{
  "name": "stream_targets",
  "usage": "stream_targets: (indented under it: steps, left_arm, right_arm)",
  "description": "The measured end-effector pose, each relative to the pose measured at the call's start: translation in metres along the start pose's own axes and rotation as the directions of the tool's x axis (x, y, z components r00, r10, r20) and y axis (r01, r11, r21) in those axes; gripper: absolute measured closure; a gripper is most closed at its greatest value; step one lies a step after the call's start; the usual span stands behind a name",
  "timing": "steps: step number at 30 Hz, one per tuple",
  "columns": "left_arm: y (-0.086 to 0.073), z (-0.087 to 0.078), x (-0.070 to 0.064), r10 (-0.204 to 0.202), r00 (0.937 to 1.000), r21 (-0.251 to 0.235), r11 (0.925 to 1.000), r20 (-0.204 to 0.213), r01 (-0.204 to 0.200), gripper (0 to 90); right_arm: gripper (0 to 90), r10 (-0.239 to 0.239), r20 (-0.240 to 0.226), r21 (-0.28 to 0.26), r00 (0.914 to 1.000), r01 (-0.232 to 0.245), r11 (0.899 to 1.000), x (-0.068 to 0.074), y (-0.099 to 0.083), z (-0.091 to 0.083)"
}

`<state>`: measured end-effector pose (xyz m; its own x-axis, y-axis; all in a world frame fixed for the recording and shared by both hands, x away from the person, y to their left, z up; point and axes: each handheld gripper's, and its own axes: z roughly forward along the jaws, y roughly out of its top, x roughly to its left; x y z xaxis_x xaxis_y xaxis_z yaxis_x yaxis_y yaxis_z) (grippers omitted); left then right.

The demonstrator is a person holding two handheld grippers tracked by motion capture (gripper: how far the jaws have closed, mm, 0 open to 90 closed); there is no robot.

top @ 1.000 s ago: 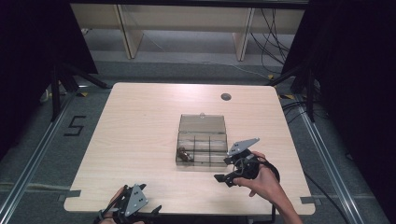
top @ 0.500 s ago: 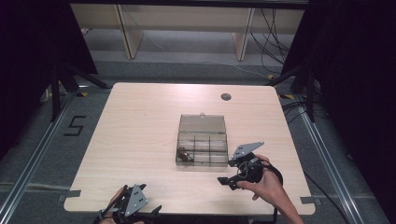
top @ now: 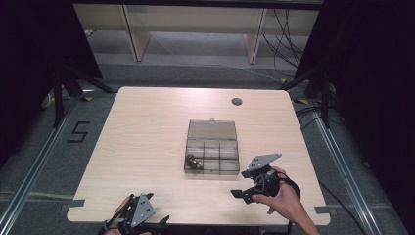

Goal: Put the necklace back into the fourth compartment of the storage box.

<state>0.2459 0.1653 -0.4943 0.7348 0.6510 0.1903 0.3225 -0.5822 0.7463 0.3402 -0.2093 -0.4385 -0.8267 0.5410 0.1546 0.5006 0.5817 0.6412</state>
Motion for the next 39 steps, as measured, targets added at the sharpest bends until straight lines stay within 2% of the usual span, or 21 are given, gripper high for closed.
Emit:
stream_targets:
  steps: [6,7,8,11,12,14,18,19,21,24,25,26,27,28,30,34,39]
  left_arm:
    - [0.000,0.000,0.000,0.006,1.0000,-0.003,1.0000,0.007,-0.006,15.5]
    - [0.000,0.000,0.000,0.002,1.0000,0.004,1.0000,-0.002,-0.002,15.5]
    - [0.000,0.000,0.000,0.000,1.0000,0.000,1.0000,-0.003,0.000,15.5]
    - [0.000,0.000,0.000,0.000,1.0000,-0.003,1.0000,0.007,0.000,15.5]
    - [0.000,0.000,0.000,0.003,1.0000,-0.001,1.0000,0.005,-0.003,15.5]
    - [0.000,0.000,0.000,0.004,1.0000,0.001,1.0000,0.002,-0.004,15.5]
    - [0.000,0.000,0.000,0.001,1.0000,-0.001,1.0000,-0.001,-0.001,15.5]
    - [0.000,0.000,0.000,0.001,1.0000,-0.001,1.0000,-0.001,-0.001,15.5]
    - [0.000,0.000,0.000,0.000,1.0000,0.002,1.0000,-0.004,0.000,15.5]
    - [0.000,0.000,0.000,0.003,0.9999,0.003,1.0000,0.010,-0.003,15.5]
    - [0.000,0.001,0.000,0.000,1.0000,0.006,1.0000,0.004,0.000,15.5]
    - [0.000,0.001,0.000,0.008,1.0000,0.006,0.9999,0.005,-0.008,15.5]
    - [0.000,0.001,0.000,-0.003,1.0000,-0.002,1.0000,0.002,0.003,15.5]
    - [0.000,0.001,0.000,0.002,1.0000,-0.001,1.0000,0.009,-0.002,15.5]
    - [0.000,0.000,0.000,0.001,1.0000,-0.002,1.0000,0.008,-0.001,15.5]
    - [0.000,0.000,0.000,-0.001,1.0000,-0.001,1.0000,0.005,0.001,15.5]
    - [0.000,0.000,0.000,0.004,1.0000,-0.003,1.0000,0.007,-0.004,15.5]
  right_arm:
    - [21.8,0.002,-0.001,0.000,1.0000,-0.002,1.000,0.001,-0.005,-0.001]
    - [21.8,0.008,-0.011,0.004,0.9999,-0.008,1.000,0.002,-0.005,-0.001]
    - [21.8,0.006,-0.003,-0.005,1.0000,-0.006,1.000,0.002,-0.006,-0.001]
    - [21.7,0.002,-0.017,-0.001,0.9998,-0.002,1.000,0.003,-0.007,0.000]
    - [21.7,-0.001,-0.006,-0.023,1.0000,0.000,1.000,0.002,-0.009,0.001]
    - [21.7,0.002,-0.008,0.001,1.0000,-0.002,1.000,0.002,-0.011,0.000]
    - [21.7,-0.005,-0.006,-0.009,1.0000,0.005,1.000,0.001,-0.014,-0.001]
    - [21.6,0.014,-0.008,-0.012,0.9999,-0.014,1.000,0.003,-0.015,-0.001]
    - [21.5,0.017,-0.011,-0.005,0.9998,-0.017,1.000,0.003,-0.015,-0.003]
    - [21.3,0.000,-0.005,-0.017,1.0000,0.000,1.000,0.002,-0.018,-0.002]
    - [21.2,0.018,-0.018,-0.006,0.9997,-0.018,1.000,0.004,-0.018,-0.003]
    - [21.2,0.009,-0.015,-0.012,0.9998,-0.009,1.000,0.003,-0.020,-0.004]
    - [21.2,0.009,-0.015,-0.012,0.9998,-0.009,1.000,0.003,-0.020,-0.004]
    - [21.2,0.025,-0.019,-0.009,0.9995,-0.026,1.000,0.005,-0.020,-0.004]
    - [21.0,-0.005,-0.008,-0.020,1.0000,0.005,1.000,0.002,-0.022,-0.004]
    - [20.8,0.015,-0.018,-0.022,0.9997,-0.016,1.000,0.004,-0.024,-0.005]
    - [20.9,-0.011,-0.011,-0.040,0.9999,0.011,0.999,0.004,-0.025,-0.007]
